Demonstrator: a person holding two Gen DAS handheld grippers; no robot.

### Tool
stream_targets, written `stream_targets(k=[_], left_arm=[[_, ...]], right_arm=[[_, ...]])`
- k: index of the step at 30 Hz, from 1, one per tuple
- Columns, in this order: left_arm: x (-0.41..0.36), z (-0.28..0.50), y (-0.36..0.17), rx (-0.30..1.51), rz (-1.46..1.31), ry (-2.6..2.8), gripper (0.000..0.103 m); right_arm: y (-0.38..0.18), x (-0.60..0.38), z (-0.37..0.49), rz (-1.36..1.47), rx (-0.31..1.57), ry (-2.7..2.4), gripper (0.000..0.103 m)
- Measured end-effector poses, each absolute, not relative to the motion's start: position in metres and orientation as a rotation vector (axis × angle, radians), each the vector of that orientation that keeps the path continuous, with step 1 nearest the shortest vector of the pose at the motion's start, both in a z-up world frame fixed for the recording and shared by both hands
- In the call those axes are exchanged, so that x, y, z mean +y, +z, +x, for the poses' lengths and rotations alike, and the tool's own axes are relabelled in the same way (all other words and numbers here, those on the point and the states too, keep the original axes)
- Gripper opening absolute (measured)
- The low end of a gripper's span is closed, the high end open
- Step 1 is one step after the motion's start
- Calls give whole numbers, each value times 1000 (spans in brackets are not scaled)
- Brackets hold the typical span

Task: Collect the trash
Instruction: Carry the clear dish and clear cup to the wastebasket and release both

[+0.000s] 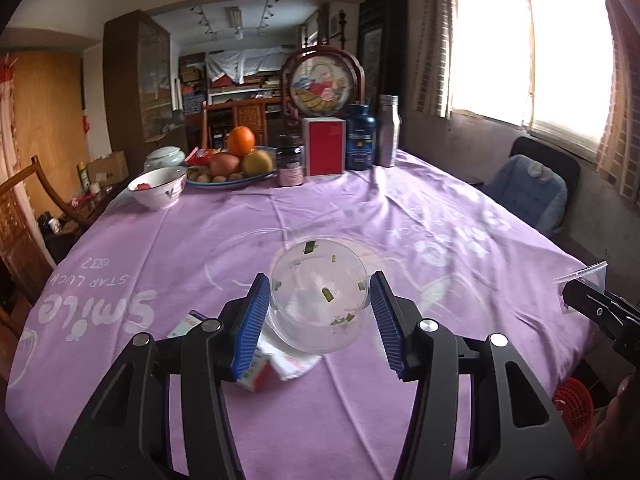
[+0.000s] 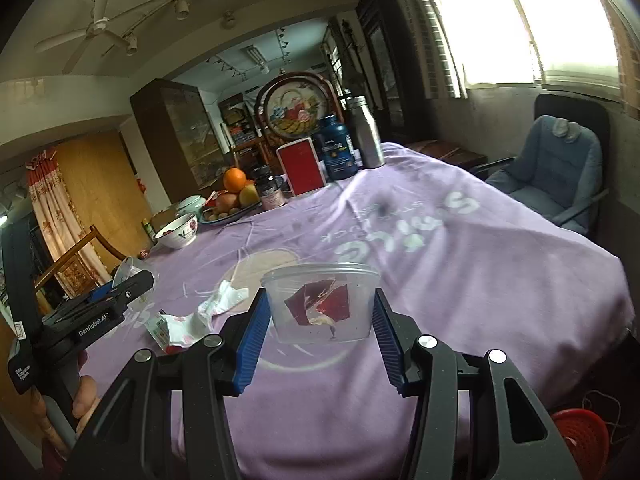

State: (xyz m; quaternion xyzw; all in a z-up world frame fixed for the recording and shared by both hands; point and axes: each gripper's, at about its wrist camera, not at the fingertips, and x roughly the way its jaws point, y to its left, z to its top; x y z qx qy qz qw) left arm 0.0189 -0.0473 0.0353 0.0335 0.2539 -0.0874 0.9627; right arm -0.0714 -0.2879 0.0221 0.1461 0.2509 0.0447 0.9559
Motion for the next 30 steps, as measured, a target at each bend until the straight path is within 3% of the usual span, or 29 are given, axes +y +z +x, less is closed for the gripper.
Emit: stream_targets(k=[18, 30], left_arm=[[-153, -35, 32, 480, 204, -374, 52], [-256, -72, 1, 545, 306, -661, 52]], right_arm=[[11, -371, -173, 344, 467, -111, 51], [-47, -451, -243, 417, 565, -351, 51]])
